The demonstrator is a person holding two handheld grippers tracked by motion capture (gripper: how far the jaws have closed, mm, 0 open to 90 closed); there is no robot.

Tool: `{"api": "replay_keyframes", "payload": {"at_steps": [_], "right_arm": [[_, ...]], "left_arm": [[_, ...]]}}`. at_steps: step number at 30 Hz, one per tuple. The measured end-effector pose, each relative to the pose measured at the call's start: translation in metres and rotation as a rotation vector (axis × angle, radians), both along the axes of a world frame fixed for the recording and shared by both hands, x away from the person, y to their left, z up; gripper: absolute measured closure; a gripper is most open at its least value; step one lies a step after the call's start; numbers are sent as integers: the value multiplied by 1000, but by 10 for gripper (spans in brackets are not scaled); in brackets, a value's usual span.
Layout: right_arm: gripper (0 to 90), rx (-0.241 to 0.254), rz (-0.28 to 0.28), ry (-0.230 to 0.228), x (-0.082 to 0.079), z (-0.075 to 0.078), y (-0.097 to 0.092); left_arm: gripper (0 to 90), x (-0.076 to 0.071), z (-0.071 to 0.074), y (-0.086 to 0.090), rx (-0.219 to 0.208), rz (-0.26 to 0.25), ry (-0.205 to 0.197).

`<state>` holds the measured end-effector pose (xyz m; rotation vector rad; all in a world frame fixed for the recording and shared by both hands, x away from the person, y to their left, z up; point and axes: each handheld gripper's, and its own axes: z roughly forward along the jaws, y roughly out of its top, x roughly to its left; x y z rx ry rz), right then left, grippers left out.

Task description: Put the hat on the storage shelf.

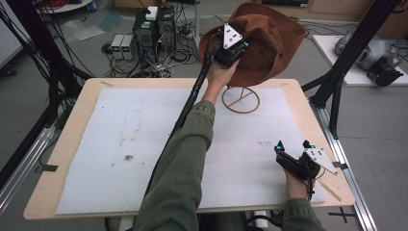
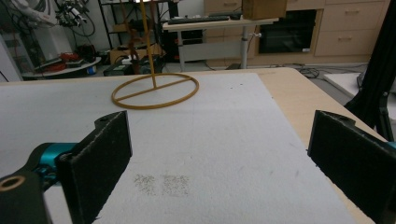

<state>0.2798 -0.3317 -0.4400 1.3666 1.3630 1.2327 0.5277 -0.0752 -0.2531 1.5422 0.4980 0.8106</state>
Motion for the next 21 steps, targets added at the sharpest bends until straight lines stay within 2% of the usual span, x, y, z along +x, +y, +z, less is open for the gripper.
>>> {"api": "replay_keyframes", "payload": {"at_steps": [9,15,21], "right_arm": [[54,-3,0,-4,0,0,-2],[55,-4,3,-9,0,0,0],[55,0,1,-7,0,1,-1]], "left_arm": [[856,1,-8,-1,54,7,30],[843,3,-11,-2,68,8,47],[846,4,-12,-3,68,10,45]]}}
